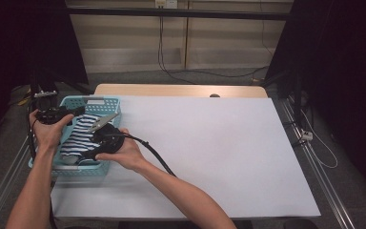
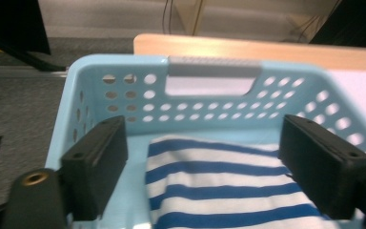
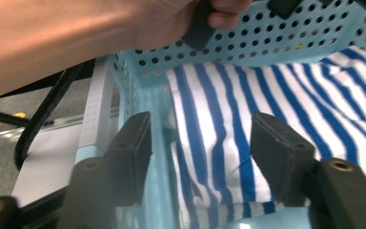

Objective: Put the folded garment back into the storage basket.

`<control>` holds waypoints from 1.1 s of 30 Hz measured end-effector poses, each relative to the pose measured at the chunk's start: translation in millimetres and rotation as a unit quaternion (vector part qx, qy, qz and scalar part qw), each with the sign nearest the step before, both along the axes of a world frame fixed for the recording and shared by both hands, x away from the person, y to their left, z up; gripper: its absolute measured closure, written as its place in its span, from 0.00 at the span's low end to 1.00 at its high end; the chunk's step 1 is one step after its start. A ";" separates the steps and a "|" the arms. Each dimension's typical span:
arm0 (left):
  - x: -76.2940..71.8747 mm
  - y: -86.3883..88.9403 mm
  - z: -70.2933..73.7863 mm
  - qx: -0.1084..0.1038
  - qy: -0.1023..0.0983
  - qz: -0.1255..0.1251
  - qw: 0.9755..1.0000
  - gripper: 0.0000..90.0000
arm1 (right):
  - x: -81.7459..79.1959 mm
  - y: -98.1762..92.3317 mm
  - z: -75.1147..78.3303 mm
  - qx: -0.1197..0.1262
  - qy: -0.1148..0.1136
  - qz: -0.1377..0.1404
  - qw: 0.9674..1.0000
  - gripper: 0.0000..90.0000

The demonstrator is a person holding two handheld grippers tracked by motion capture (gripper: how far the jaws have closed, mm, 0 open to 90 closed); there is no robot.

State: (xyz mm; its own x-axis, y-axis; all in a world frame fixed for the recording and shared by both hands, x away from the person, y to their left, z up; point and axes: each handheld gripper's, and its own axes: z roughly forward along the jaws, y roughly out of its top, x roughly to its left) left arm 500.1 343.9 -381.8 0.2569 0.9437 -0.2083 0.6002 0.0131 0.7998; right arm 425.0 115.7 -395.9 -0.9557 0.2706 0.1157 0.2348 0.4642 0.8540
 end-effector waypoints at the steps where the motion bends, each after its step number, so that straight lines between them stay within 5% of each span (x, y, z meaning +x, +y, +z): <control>1: 0.0 0.0 0.0 0.000 0.000 0.000 1.000 0.13 | 0.0 0.0 0.0 0.000 0.000 0.000 1.000 0.42; 7: -12.8 -5.0 10.4 -0.005 -0.031 0.001 1.000 0.07 | -1.1 -10.4 3.8 0.019 -0.017 -0.015 1.000 0.33; 12: -18.8 -8.0 9.8 -0.020 -0.043 -0.026 0.999 0.04 | 0.9 -21.9 8.5 0.033 -0.014 -0.038 0.999 0.21; 26: -40.5 -30.2 27.5 -0.004 -0.094 -0.044 0.995 0.05 | 0.6 -60.8 14.4 0.041 -0.028 -0.087 0.995 0.08; 32: -50.7 -37.0 28.9 0.007 -0.104 -0.053 0.993 0.05 | -2.0 -82.4 18.8 0.045 -0.039 -0.123 0.991 0.07; 33: -52.8 -38.2 29.4 0.007 -0.092 -0.053 0.994 0.05 | -2.1 -84.7 18.8 0.046 -0.039 -0.125 0.990 0.07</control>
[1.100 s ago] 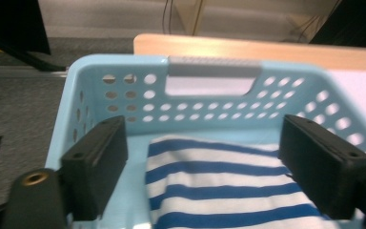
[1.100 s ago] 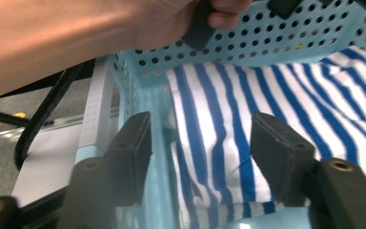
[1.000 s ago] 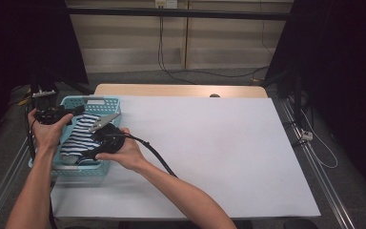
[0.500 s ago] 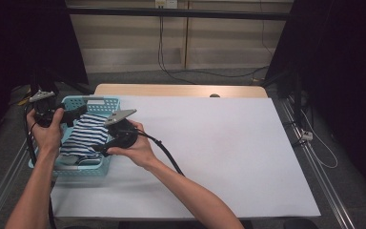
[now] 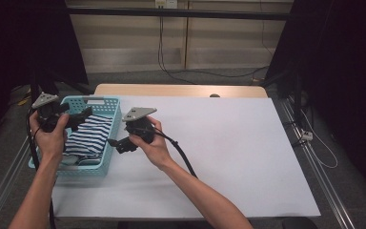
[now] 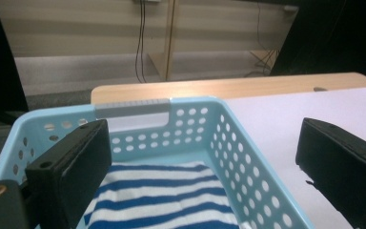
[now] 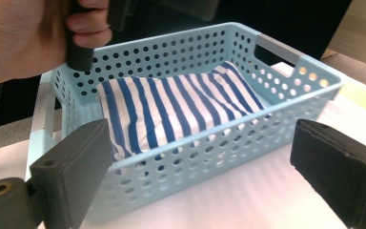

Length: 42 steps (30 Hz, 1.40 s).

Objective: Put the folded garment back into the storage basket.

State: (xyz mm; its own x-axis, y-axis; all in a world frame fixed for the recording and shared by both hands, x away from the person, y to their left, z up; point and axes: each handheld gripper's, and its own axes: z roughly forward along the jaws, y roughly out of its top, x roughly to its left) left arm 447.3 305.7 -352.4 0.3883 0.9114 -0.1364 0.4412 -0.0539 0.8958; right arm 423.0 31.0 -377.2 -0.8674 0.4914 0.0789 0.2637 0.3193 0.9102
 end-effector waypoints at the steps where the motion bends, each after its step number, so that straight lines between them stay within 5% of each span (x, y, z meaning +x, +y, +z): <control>1: -2.6 -2.4 1.3 0.001 -0.008 -0.005 1.000 0.05 | 0.0 -3.2 0.0 -0.001 -0.001 -0.002 1.000 0.07; 11: -25.3 -16.0 7.5 0.010 -0.032 -0.014 0.999 0.05 | -9.5 -27.6 5.0 0.007 -0.015 -0.031 0.999 0.06; 12: -27.8 -19.9 7.0 -0.007 -0.037 -0.009 0.999 0.05 | -13.3 -34.4 5.9 0.015 -0.019 -0.037 0.999 0.06; 15: -36.8 -25.3 8.2 -0.009 -0.033 -0.029 0.999 0.05 | -15.7 -39.5 6.9 0.016 -0.017 -0.040 0.999 0.06; 20: -50.2 -35.1 10.9 -0.011 -0.060 -0.031 0.998 0.05 | -21.6 -58.7 9.4 0.024 -0.024 -0.060 0.998 0.05; 29: -61.8 -52.3 11.0 -0.008 -0.070 -0.041 0.997 0.05 | -30.4 -85.6 7.8 0.030 -0.033 -0.084 0.996 0.05; 42: -80.8 -67.0 3.7 -0.017 -0.069 -0.051 0.996 0.05 | -48.5 -138.1 8.9 0.046 -0.054 -0.141 0.988 0.04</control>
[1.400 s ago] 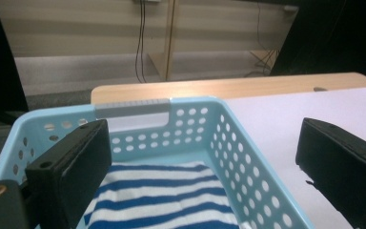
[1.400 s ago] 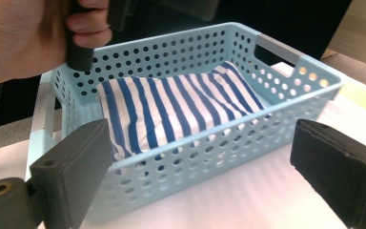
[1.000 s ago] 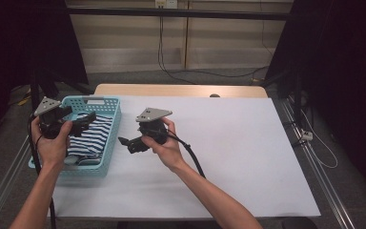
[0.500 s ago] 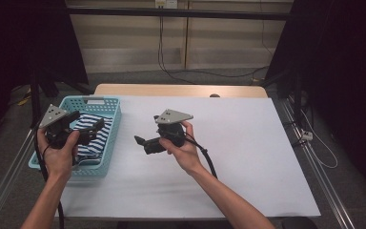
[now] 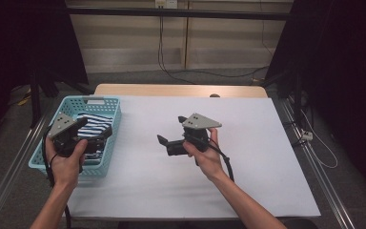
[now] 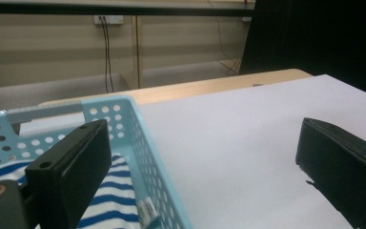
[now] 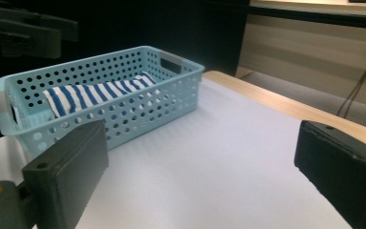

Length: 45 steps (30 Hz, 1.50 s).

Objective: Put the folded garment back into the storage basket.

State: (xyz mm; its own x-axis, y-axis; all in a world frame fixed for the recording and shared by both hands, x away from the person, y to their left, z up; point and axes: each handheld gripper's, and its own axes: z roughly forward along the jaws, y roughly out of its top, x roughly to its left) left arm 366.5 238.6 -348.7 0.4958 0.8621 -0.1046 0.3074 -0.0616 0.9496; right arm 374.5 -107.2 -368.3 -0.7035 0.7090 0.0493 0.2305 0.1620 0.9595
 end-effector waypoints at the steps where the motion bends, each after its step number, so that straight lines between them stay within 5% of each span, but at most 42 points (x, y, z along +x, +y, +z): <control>1: -2.1 -2.0 0.2 -0.004 -0.003 -0.003 1.000 0.05 | -1.6 -4.3 -0.2 -0.001 0.000 -0.006 1.000 0.04; 5: -10.6 -9.8 -1.4 0.020 -0.010 -0.009 1.000 0.05 | -11.9 -26.1 -2.4 -0.006 -0.007 -0.040 0.999 0.02; 12: -18.4 -10.9 -9.2 -0.001 -0.009 0.005 1.000 0.05 | -26.9 -51.4 -8.3 -0.003 -0.008 -0.071 0.997 0.01; 19: -33.0 -14.6 -16.3 0.006 -0.010 0.016 1.000 0.05 | -46.7 -86.3 -20.9 -0.002 -0.009 -0.109 0.994 0.01; 24: -42.5 -16.0 -24.2 0.018 -0.007 0.006 1.000 0.05 | -58.8 -110.7 -27.9 0.006 -0.004 -0.133 0.991 0.01; 29: -50.7 -15.0 -28.9 0.001 -0.005 0.008 1.000 0.05 | -73.2 -138.3 -33.7 0.010 -0.007 -0.167 0.986 0.01; 34: -59.3 -18.7 -37.3 0.019 -0.008 0.013 1.000 0.05 | -84.0 -154.0 -36.4 0.010 -0.004 -0.180 0.984 0.01; 36: -61.4 -18.2 -40.2 0.004 -0.003 0.013 1.000 0.05 | -89.0 -160.7 -36.4 0.006 -0.007 -0.187 0.982 0.01; 45: -72.7 -13.2 -46.2 0.011 -0.007 0.030 0.999 0.05 | -102.6 -175.9 -46.3 0.008 0.001 -0.207 0.978 0.01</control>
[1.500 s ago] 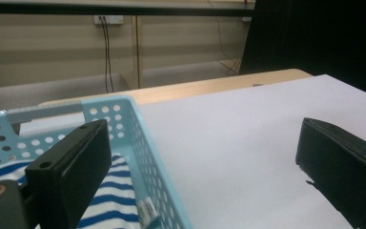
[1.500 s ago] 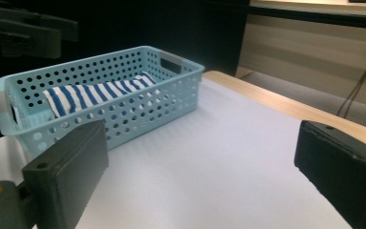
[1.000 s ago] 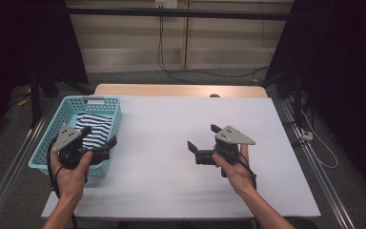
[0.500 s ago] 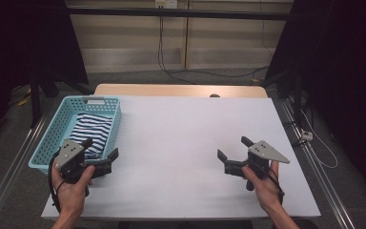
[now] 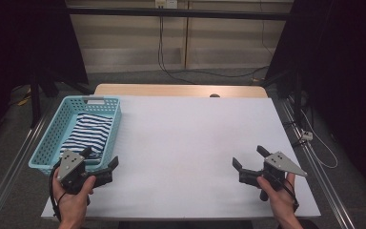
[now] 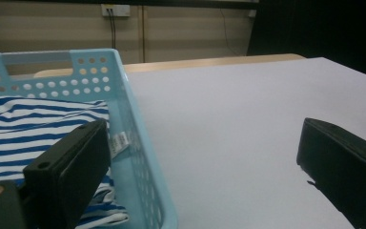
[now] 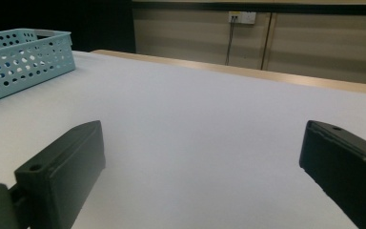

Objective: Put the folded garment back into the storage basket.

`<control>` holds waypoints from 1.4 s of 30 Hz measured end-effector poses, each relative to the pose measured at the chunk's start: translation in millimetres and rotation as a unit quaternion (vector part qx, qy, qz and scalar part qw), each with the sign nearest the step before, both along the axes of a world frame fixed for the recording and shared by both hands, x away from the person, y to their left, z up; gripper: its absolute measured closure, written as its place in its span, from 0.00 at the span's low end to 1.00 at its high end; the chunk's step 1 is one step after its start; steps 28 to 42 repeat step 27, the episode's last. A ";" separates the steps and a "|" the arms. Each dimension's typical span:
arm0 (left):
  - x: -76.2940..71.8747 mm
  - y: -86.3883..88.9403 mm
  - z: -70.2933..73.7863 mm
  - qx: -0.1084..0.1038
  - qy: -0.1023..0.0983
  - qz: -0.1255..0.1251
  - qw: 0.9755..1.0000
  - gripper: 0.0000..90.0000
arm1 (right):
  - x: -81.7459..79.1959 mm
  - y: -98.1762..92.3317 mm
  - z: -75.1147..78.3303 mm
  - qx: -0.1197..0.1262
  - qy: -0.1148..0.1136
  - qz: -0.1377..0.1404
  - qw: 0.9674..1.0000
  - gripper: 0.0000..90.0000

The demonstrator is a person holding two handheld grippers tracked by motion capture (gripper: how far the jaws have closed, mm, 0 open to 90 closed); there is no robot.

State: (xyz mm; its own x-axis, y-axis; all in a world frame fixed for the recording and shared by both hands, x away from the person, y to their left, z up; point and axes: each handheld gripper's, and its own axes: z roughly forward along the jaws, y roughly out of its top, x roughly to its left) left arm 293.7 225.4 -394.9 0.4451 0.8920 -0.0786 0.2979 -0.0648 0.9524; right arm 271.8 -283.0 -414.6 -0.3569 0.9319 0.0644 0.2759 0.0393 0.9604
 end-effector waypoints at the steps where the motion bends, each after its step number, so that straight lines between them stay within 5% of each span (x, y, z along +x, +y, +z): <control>1: -1.0 0.9 -0.8 0.002 0.001 0.002 1.000 0.05 | -1.1 -1.7 -0.4 0.002 0.000 -0.003 1.000 0.01; 12: -16.5 13.9 -14.7 -0.002 0.020 0.029 0.999 0.05 | -9.8 -4.4 -5.0 -0.010 -0.014 -0.011 1.000 0.01; 20: -16.2 6.7 -15.6 0.010 0.024 0.010 1.000 0.05 | -15.9 0.5 -7.3 -0.010 -0.020 -0.005 1.000 0.01; 42: -10.1 3.3 -18.2 0.016 0.033 0.008 0.999 0.05 | -16.0 0.1 -8.1 -0.006 -0.021 -0.002 1.000 0.01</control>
